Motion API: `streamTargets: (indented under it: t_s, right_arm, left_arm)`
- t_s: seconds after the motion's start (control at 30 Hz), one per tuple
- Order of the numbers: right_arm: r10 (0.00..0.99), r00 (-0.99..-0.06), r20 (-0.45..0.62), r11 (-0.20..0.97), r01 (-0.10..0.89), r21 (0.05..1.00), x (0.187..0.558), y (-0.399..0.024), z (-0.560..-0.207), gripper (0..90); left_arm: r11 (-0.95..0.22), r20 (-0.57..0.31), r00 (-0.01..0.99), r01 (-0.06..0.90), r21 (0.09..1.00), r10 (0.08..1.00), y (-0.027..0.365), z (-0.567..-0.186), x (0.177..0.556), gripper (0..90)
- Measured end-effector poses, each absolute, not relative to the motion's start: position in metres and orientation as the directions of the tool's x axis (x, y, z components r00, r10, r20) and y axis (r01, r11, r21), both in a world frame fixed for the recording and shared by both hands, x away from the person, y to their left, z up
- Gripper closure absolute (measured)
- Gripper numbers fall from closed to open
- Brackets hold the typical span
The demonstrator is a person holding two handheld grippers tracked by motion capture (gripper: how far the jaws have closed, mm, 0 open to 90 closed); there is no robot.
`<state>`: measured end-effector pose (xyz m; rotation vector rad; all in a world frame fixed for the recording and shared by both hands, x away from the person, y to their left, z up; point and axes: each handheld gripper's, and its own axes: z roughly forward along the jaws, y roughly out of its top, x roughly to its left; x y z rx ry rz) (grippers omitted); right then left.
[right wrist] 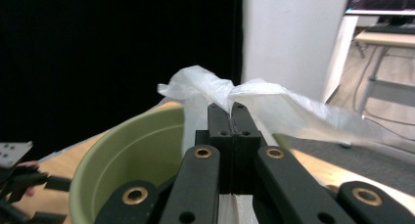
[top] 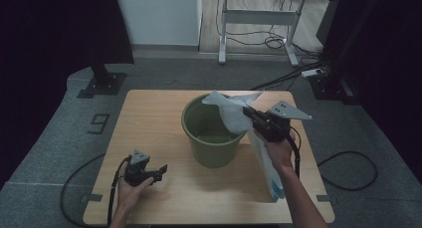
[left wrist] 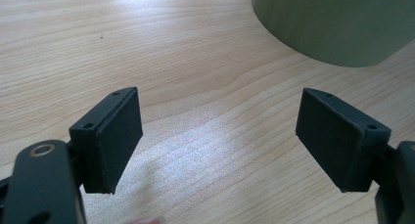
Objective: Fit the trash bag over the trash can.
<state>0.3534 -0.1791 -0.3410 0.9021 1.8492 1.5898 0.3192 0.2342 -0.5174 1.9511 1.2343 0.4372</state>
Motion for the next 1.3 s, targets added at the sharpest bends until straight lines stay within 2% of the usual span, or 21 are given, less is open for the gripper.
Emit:
streamTargets:
  t_s: [0.53, 0.57, 0.6, 0.63, 0.67, 0.7, 0.73, 0.77, 0.93, 1.1, 1.3]
  right_arm:
    - [0.721, -0.693, 0.027, 0.183, 0.228, 0.956, 0.360, -0.151, -0.372, 86.3]
    - [0.712, -0.701, 0.033, 0.188, 0.235, 0.954, 0.360, -0.151, -0.374, 82.4]
    - [0.712, -0.701, 0.033, 0.188, 0.235, 0.954, 0.360, -0.151, -0.374, 82.4]
    - [0.716, -0.697, 0.038, 0.184, 0.241, 0.953, 0.359, -0.152, -0.375, 73.8]
    - [0.716, -0.697, 0.038, 0.184, 0.241, 0.953, 0.359, -0.152, -0.375, 73.8]
    - [0.722, -0.691, 0.038, 0.173, 0.233, 0.957, 0.357, -0.154, -0.374, 65.4]
    - [0.722, -0.691, 0.038, 0.173, 0.233, 0.957, 0.357, -0.154, -0.374, 65.4]
    - [0.721, -0.692, 0.042, 0.152, 0.217, 0.964, 0.354, -0.158, -0.371, 58.4]
    - [0.729, -0.683, 0.043, 0.125, 0.195, 0.973, 0.344, -0.167, -0.363, 42.3]
    - [0.735, -0.678, 0.028, 0.126, 0.177, 0.976, 0.328, -0.178, -0.361, 34.4]
    - [0.742, -0.670, 0.026, 0.135, 0.187, 0.973, 0.313, -0.195, -0.380, 31.5]
  left_arm:
    - [-0.240, -0.111, 0.477, 0.614, 0.752, 0.872, 0.233, -0.519, 0.319, 17.3]
    - [-0.238, -0.113, 0.477, 0.614, 0.753, 0.872, 0.233, -0.519, 0.319, 17.3]
    - [-0.238, -0.113, 0.477, 0.614, 0.753, 0.872, 0.233, -0.519, 0.319, 17.3]
    - [-0.237, -0.115, 0.477, 0.615, 0.752, 0.872, 0.233, -0.519, 0.319, 17.3]
    - [-0.237, -0.115, 0.477, 0.615, 0.752, 0.872, 0.233, -0.519, 0.319, 17.3]
    - [-0.240, -0.113, 0.478, 0.615, 0.751, 0.871, 0.232, -0.519, 0.319, 17.3]
    - [-0.240, -0.113, 0.478, 0.615, 0.751, 0.871, 0.232, -0.519, 0.319, 17.3]
    - [-0.241, -0.113, 0.478, 0.616, 0.750, 0.871, 0.232, -0.519, 0.319, 17.3]
    - [-0.243, -0.112, 0.478, 0.618, 0.747, 0.871, 0.232, -0.520, 0.320, 17.3]
    - [-0.243, -0.113, 0.478, 0.619, 0.747, 0.871, 0.232, -0.519, 0.319, 17.3]
    - [-0.238, -0.118, 0.476, 0.621, 0.747, 0.872, 0.232, -0.519, 0.319, 17.3]
